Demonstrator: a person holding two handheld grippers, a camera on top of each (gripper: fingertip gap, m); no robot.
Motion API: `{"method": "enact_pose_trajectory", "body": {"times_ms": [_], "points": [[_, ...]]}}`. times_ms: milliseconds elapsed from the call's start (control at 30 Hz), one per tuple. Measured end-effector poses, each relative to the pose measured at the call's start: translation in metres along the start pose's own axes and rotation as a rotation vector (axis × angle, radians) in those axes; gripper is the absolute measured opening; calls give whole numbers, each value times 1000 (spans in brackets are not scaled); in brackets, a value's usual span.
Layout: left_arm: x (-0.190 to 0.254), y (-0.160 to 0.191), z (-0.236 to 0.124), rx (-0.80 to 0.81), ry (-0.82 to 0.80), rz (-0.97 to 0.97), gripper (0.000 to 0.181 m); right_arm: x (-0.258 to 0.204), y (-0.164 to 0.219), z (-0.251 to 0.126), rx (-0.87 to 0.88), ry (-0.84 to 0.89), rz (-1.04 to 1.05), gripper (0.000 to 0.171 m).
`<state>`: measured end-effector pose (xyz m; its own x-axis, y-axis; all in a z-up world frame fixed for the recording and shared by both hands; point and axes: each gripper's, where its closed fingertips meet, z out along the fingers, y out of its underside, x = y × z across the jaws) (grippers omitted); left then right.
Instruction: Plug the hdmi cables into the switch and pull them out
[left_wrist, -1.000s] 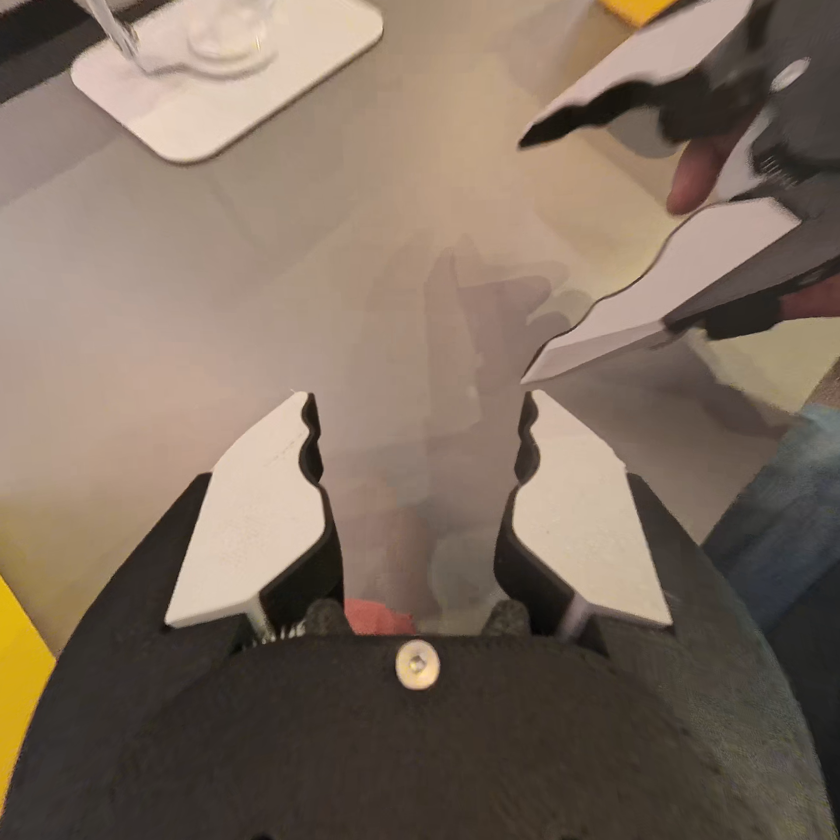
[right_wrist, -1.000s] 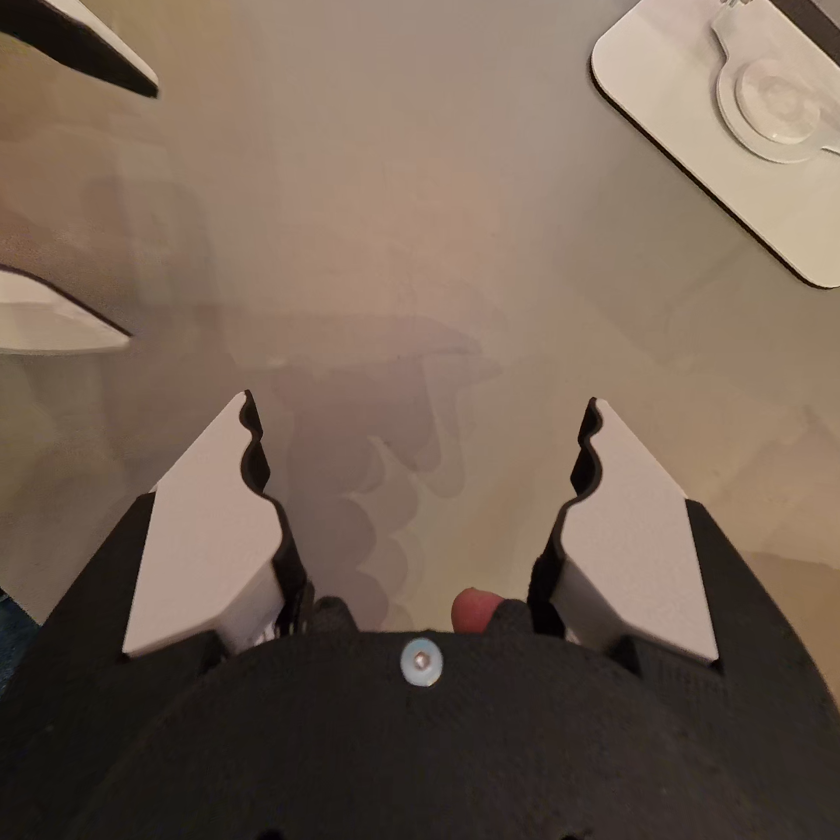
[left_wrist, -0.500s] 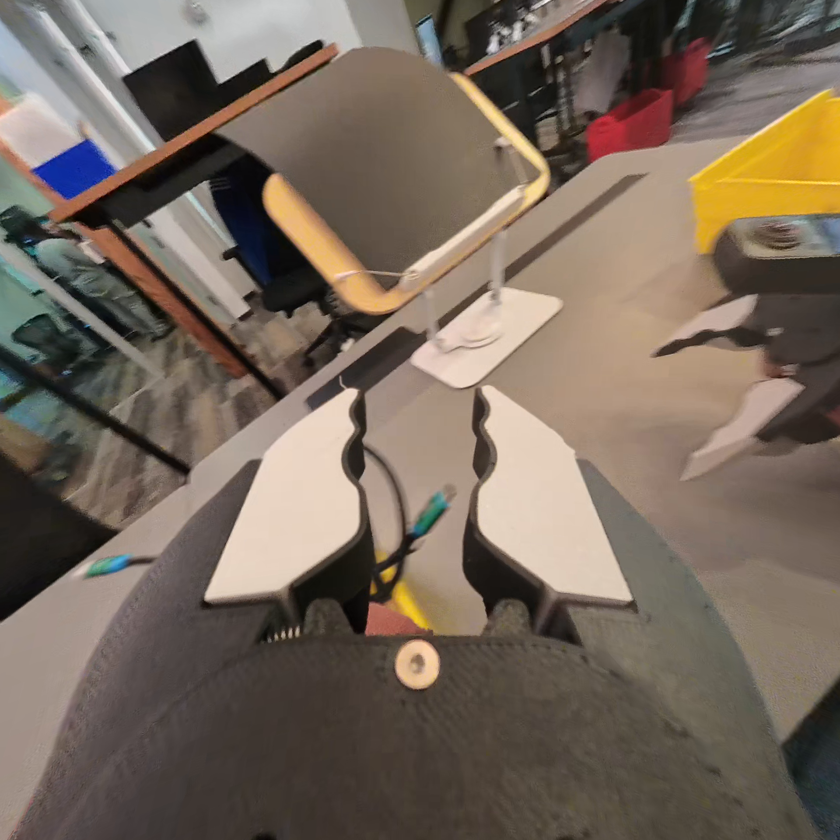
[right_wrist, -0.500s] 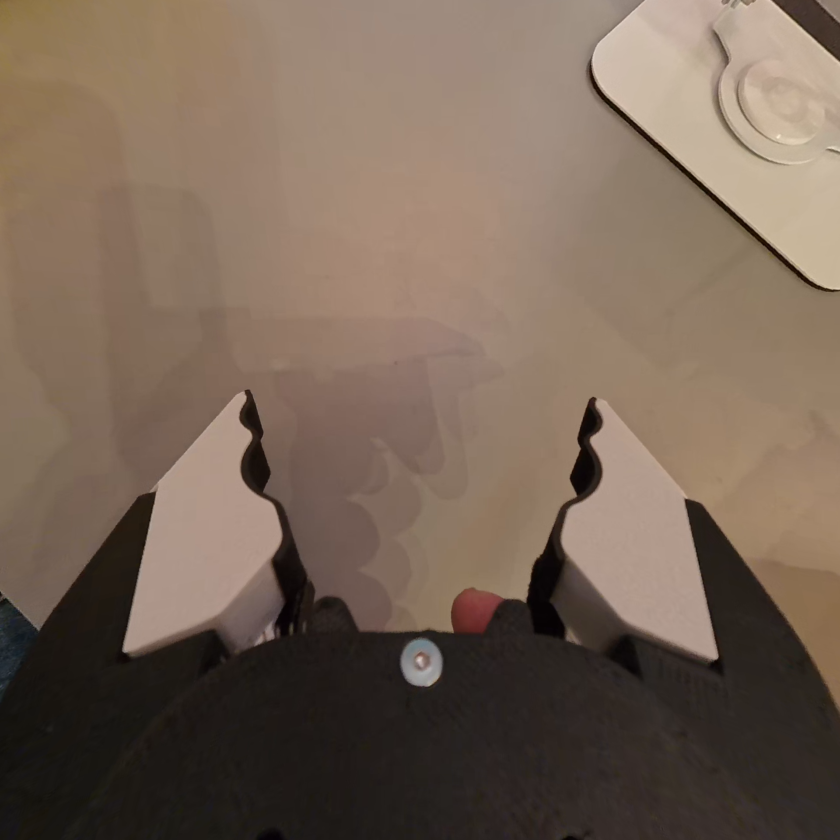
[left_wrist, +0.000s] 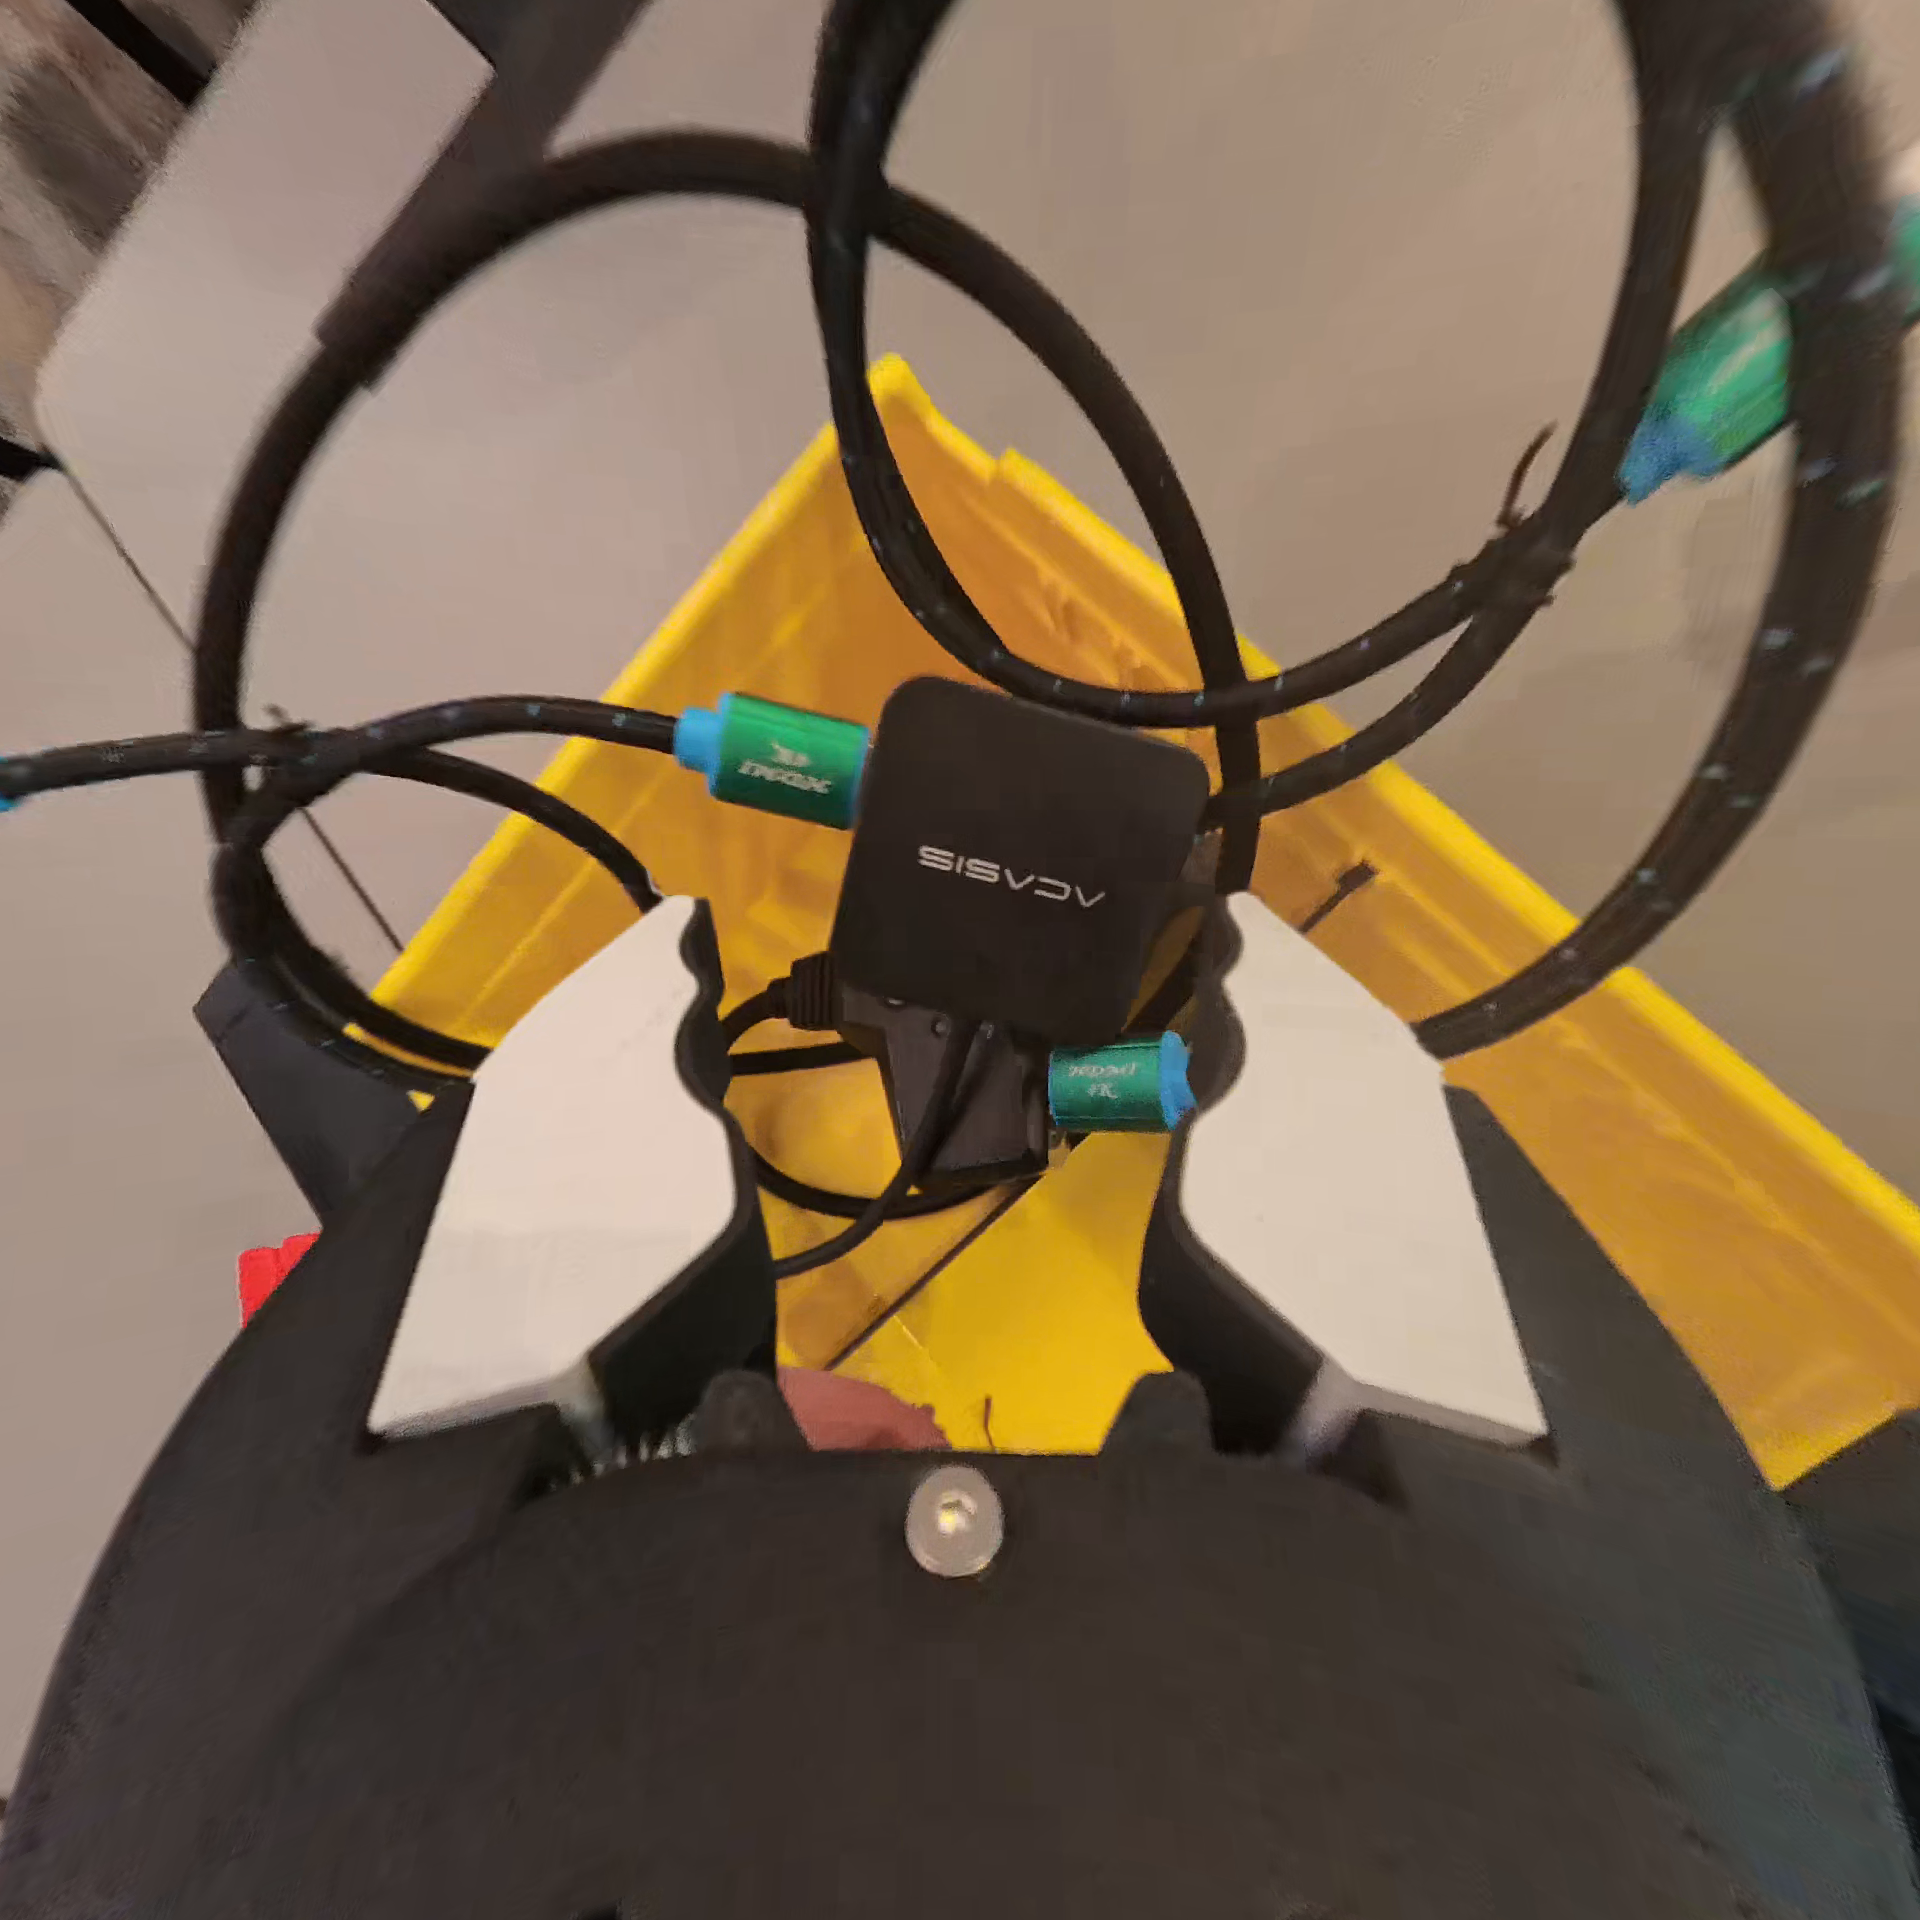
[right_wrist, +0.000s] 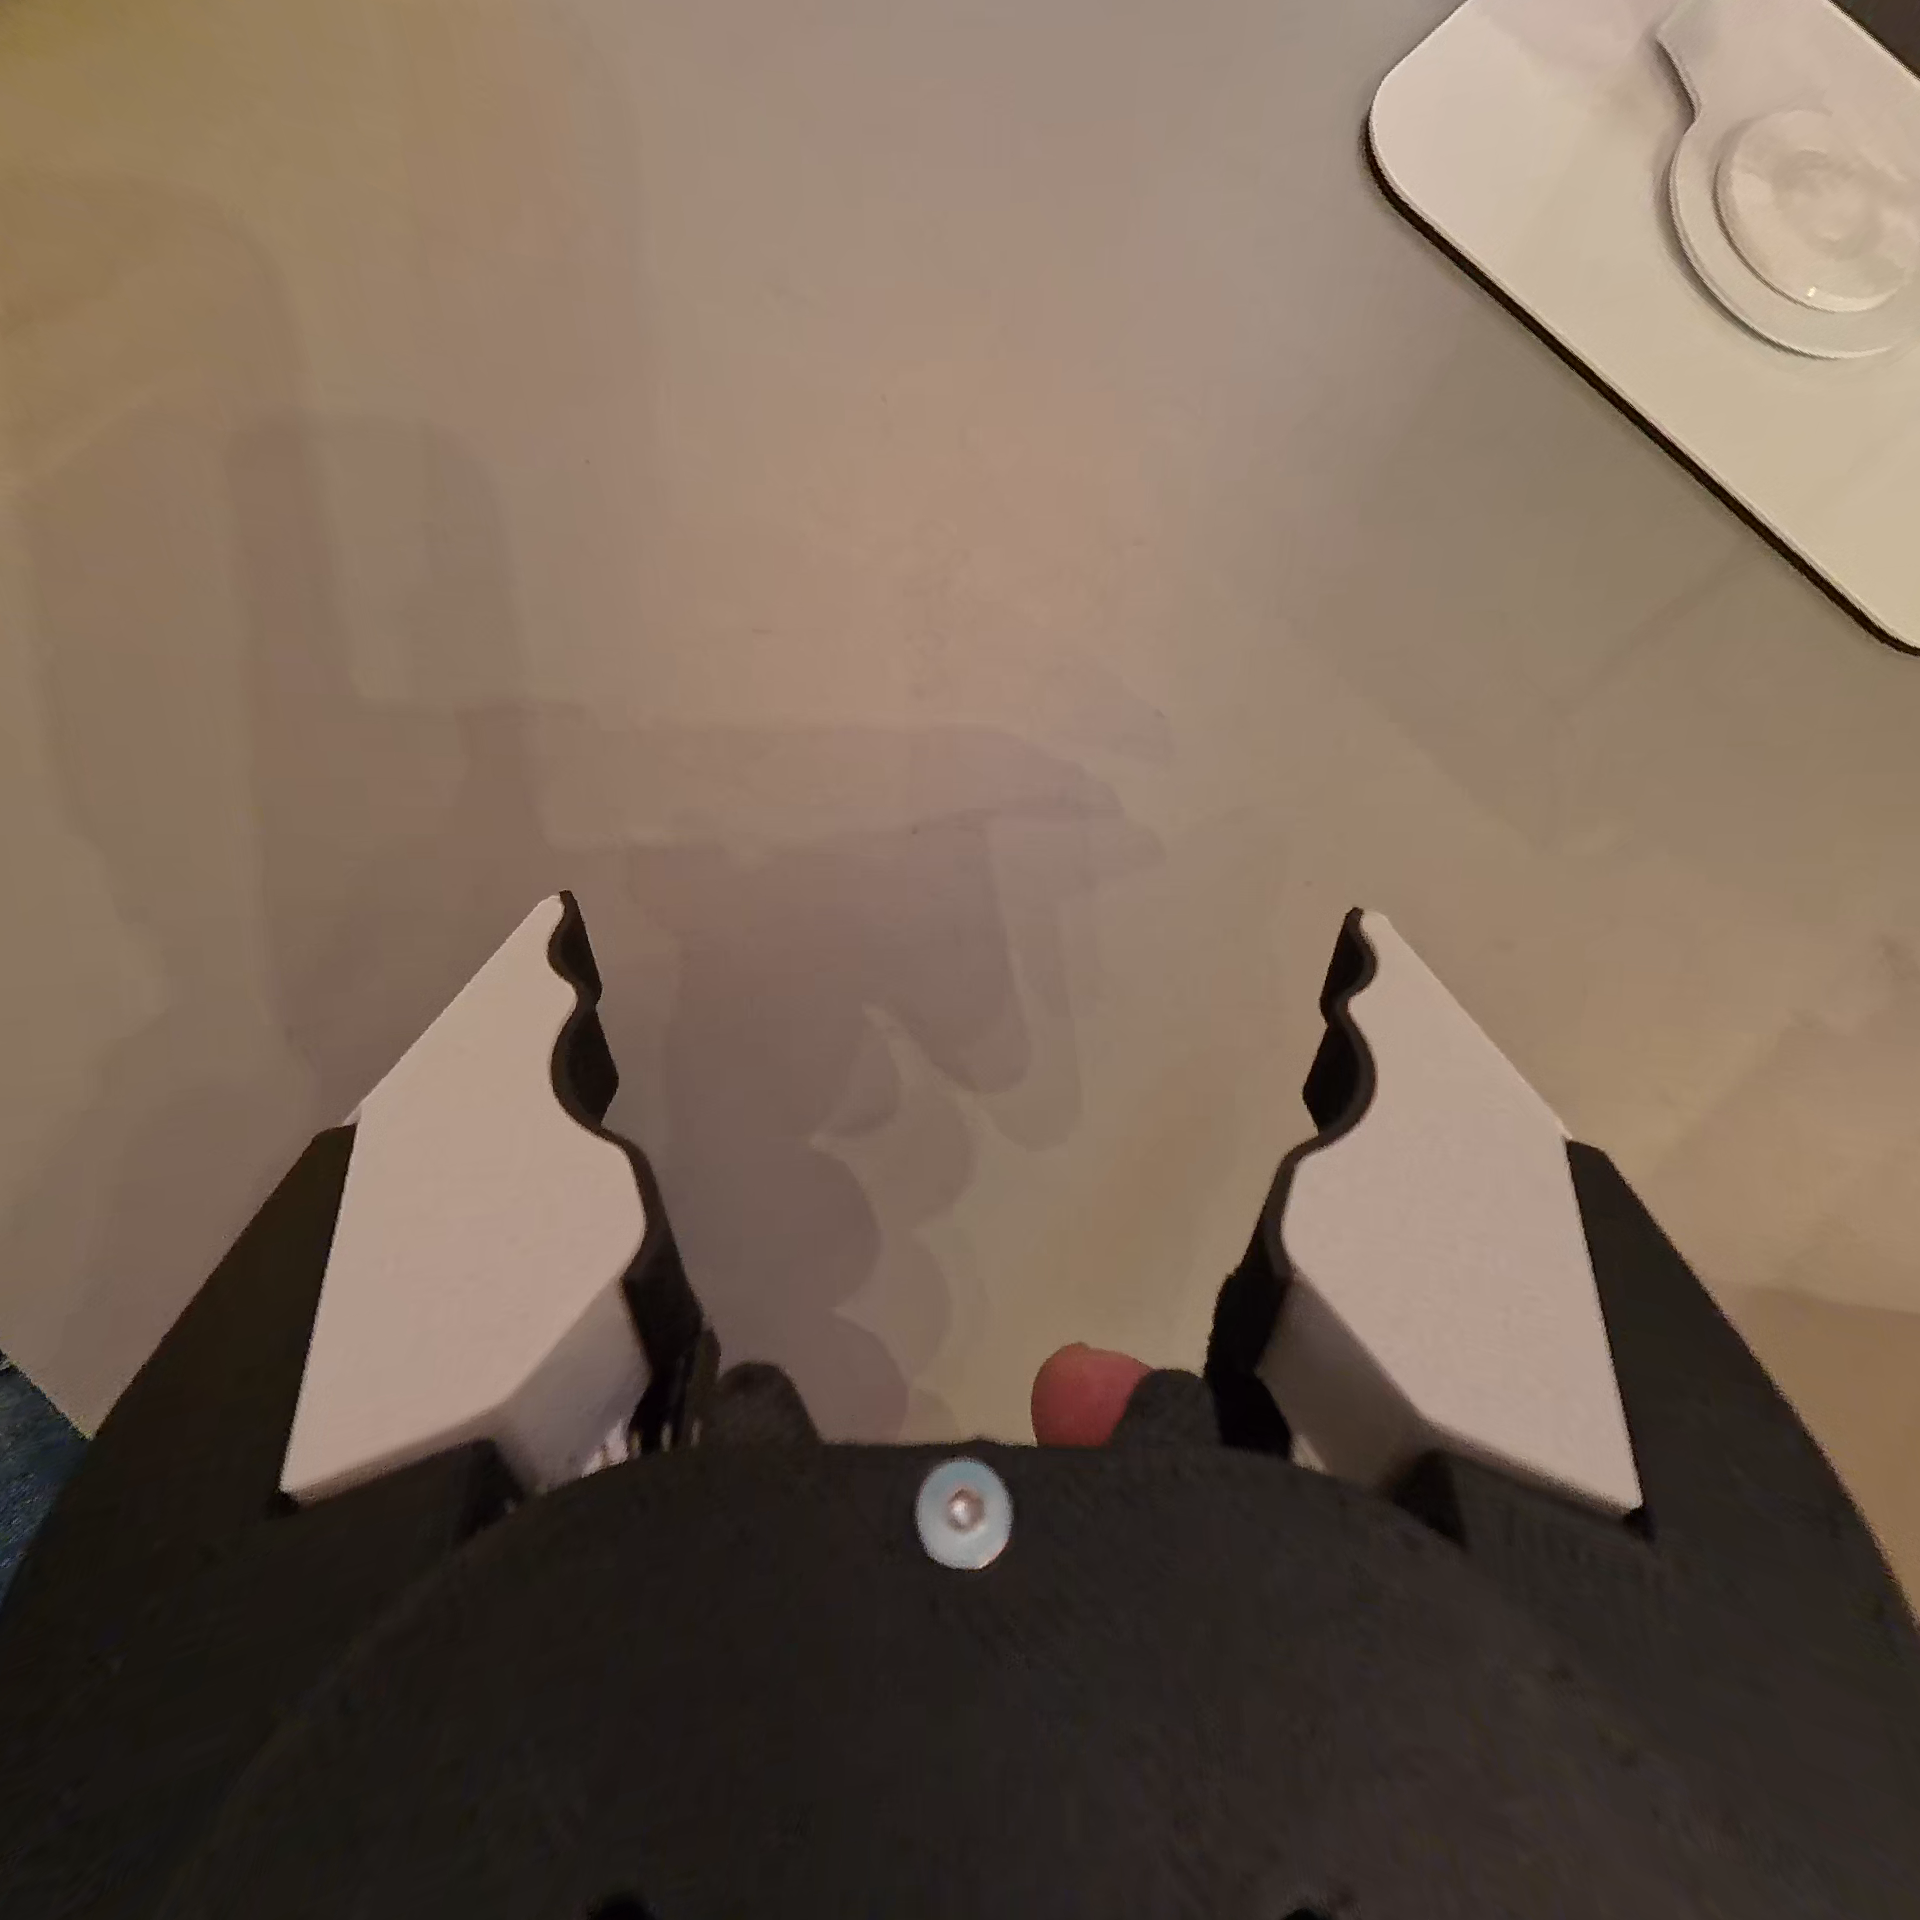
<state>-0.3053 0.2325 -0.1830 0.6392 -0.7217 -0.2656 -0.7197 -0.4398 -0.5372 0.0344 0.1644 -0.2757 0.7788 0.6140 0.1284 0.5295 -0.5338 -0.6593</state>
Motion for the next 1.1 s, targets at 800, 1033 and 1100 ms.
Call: {"method": "enact_pose_trajectory", "body": {"times_ms": [800,1033,1100], "points": [[-3,-21,-28,169,43,20,72,-2,0,1,-3,-16,-4,135],[-10,-44,-64,292,-36,56,72,-3,0,1,-4,-17,-4,135],[-9,-53,-76,323,-74,96,72,-3,0,1,-3,-17,-4,135]]}}
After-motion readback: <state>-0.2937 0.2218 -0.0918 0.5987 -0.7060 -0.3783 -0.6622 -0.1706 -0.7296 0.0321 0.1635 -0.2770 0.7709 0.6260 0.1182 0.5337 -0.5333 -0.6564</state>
